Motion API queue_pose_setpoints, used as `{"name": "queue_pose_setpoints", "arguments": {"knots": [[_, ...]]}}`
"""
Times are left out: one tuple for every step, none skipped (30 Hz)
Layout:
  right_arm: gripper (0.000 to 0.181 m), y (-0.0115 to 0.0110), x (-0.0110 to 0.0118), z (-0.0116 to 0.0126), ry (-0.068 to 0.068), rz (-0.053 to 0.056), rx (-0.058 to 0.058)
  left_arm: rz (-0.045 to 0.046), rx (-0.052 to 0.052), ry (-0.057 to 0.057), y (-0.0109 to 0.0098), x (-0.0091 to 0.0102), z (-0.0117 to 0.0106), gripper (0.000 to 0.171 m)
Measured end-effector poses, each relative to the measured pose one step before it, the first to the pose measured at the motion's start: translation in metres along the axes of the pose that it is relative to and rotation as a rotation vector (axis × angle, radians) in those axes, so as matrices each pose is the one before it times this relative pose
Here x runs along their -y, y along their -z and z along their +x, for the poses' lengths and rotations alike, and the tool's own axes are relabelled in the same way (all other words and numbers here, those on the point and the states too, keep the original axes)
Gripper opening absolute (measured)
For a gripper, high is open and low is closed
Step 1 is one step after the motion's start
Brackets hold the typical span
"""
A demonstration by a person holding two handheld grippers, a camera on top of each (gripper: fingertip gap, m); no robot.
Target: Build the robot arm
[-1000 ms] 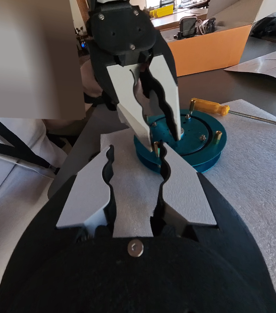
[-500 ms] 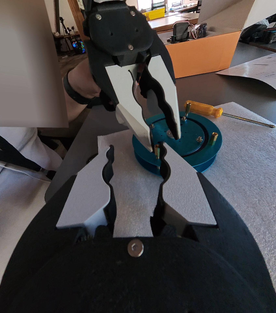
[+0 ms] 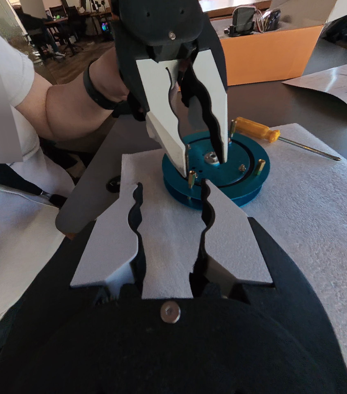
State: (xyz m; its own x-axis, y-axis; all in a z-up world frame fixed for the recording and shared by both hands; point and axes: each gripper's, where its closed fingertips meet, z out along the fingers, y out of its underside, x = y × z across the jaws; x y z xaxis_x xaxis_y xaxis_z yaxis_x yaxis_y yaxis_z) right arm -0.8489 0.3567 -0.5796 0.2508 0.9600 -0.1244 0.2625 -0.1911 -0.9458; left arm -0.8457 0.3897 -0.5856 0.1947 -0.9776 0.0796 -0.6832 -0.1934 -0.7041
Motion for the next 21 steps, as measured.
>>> {"name": "queue_pose_setpoints", "arguments": {"knots": [[0.054,0.00198,-0.00168,0.00177,-0.0027,-0.0111,0.0104,-0.00284,0.0002,0.0023,-0.00044,0.00057,-0.00146,0.040],[0.054,0.00209,-0.00058,0.00112,-0.0057,-0.0070,0.0139,-0.00066,0.0005,0.0005,-0.00035,0.00073,-0.00128,0.042],[0.055,0.00210,0.00118,0.00160,-0.0075,0.0014,0.0107,-0.00533,-0.0035,0.0007,-0.00055,0.00000,-0.00025,0.042],[0.055,0.00180,0.00271,0.00029,-0.0079,0.0080,0.0181,-0.00710,-0.0036,-0.0007,-0.00042,-0.00049,0.00052,0.042],[0.055,0.00149,0.00336,-0.00099,-0.0066,0.0089,0.0213,-0.00401,0.0028,-0.0038,0.00035,-0.00030,0.00020,0.041],[0.055,0.00118,0.00302,-0.00019,-0.0016,0.0035,0.0082,-0.00294,0.0043,-0.0069,0.00069,-0.00053,0.00059,0.039],[0.055,0.00068,0.00220,0.00003,0.0094,-0.0058,-0.0031,-0.00531,0.0073,-0.0065,0.00080,-0.00151,0.00028,0.038],[0.055,0.00015,0.00163,-0.00054,0.0196,-0.0116,-0.0104,-0.00696,0.0161,-0.0033,0.00072,-0.00244,-0.00154,0.035],[0.054,-0.00011,0.00116,-0.00097,0.0287,-0.0155,-0.0176,-0.00881,0.0169,-0.0005,0.00079,-0.00318,-0.00195,0.034],[0.050,-0.00029,0.00037,-0.00147,0.0344,-0.0208,-0.0213,-0.00435,0.0067,0.0038,0.00119,-0.00292,-0.00048,0.034],[0.041,0.00030,-0.00014,-0.00049,0.0376,-0.0248,-0.0302,0.00692,-0.0038,0.0077,0.00213,-0.00149,0.00152,0.034],[0.030,0.00105,0.00057,0.00228,0.0363,-0.0224,-0.0459,0.01356,-0.0120,0.0070,0.00294,-0.00076,0.00344,0.031],[0.019,0.00137,0.00115,0.00447,0.0301,-0.0185,-0.0555,0.01566,-0.0128,0.0019,0.00297,-0.00084,0.00456,0.028],[0.013,0.00117,0.00204,0.00484,0.0172,-0.0119,-0.0520,0.01193,-0.0077,-0.0045,0.00237,-0.00143,0.00484,0.024],[0.013,-0.00005,0.00342,0.00009,0.0068,-0.0002,-0.0167,0.00810,0.0003,-0.0106,0.00139,-0.00163,0.00452,0.021],[0.013,-0.00112,0.00279,-0.00100,-0.0041,-0.0036,-0.0025,0.00809,0.0058,-0.0160,0.00035,-0.00098,0.00423,0.019],[0.013,-0.00201,-0.00012,0.00167,-0.0098,-0.0238,-0.0090,0.00795,0.0098,-0.0170,-0.00053,-0.00024,0.00353,0.017],[0.014,-0.00264,-0.00135,-0.00052,-0.0042,-0.0342,0.0127,0.00877,0.0112,-0.0152,-0.00129,0.00048,0.00243,0.015],[0.015,-0.00281,-0.00148,-0.00305,0.0100,-0.0377,0.0324,0.00762,0.0067,-0.0137,-0.00225,0.00059,0.00192,0.013],[0.016,-0.00240,-0.00185,-0.00246,0.0326,-0.0478,0.0302,-0.00045,0.0021,-0.0080,-0.00308,-0.00057,0.00134,0.012],[0.017,-0.00197,-0.00141,0.00052,0.0476,-0.0521,0.0119,-0.01434,-0.0032,0.0002,-0.00350,-0.00271,0.00111,0.012]]}}
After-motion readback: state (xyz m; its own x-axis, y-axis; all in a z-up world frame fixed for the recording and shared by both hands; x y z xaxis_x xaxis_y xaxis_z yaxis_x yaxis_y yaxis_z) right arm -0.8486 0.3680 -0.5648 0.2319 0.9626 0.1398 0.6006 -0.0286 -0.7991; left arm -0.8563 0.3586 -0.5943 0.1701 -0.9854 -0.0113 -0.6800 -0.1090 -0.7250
